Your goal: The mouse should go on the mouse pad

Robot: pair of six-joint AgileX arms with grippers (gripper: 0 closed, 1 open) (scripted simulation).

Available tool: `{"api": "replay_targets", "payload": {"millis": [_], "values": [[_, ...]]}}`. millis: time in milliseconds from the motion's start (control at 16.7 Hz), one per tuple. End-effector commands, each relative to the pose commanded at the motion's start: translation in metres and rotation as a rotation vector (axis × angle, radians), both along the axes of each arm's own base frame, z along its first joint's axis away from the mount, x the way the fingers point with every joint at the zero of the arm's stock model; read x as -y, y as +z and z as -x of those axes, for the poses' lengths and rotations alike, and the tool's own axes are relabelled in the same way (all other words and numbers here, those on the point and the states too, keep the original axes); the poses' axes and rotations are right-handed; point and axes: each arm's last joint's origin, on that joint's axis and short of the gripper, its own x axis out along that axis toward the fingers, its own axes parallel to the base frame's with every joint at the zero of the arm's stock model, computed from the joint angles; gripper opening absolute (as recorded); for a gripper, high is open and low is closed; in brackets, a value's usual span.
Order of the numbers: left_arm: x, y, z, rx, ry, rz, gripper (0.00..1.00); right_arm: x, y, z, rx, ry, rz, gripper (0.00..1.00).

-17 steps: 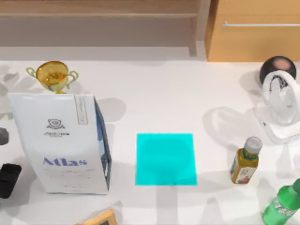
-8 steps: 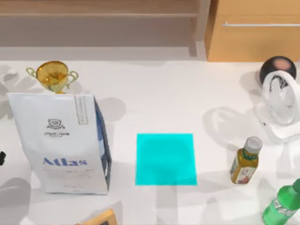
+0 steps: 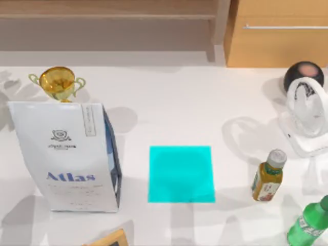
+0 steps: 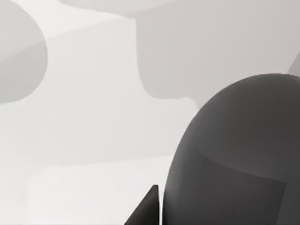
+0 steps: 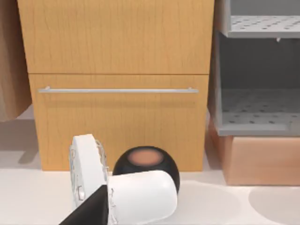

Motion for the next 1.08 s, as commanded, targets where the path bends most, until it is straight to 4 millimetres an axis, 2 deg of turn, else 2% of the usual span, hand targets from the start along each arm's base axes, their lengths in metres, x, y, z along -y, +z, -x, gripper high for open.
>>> {"api": "replay_targets", "payload": {"millis": [120, 300, 480, 660, 900, 1080], "values": [[0.0, 0.002, -0.001, 0.007, -0.009, -0.001, 0.0, 0.0, 0.0, 0.0, 0.0, 0.0, 0.0, 1.0], [-0.001, 0.015, -0.011, 0.073, -0.103, -0.01, 0.0, 0.0, 0.0, 0.0, 0.0, 0.0, 0.0, 1.0], [0.002, 0.042, -0.029, 0.187, -0.303, -0.04, 0.0, 0.0, 0.0, 0.0, 0.0, 0.0, 0.0, 1.0], [0.012, 0.072, -0.049, 0.306, -0.579, -0.091, 0.0, 0.0, 0.0, 0.0, 0.0, 0.0, 0.0, 1.0], [0.042, 0.106, -0.079, 0.431, -1.026, -0.183, 0.0, 0.0, 0.0, 0.0, 0.0, 0.0, 0.0, 1.0], [0.081, 0.118, -0.101, 0.481, -1.396, -0.248, 0.0, 0.0, 0.0, 0.0, 0.0, 0.0, 0.0, 1.0]]}}
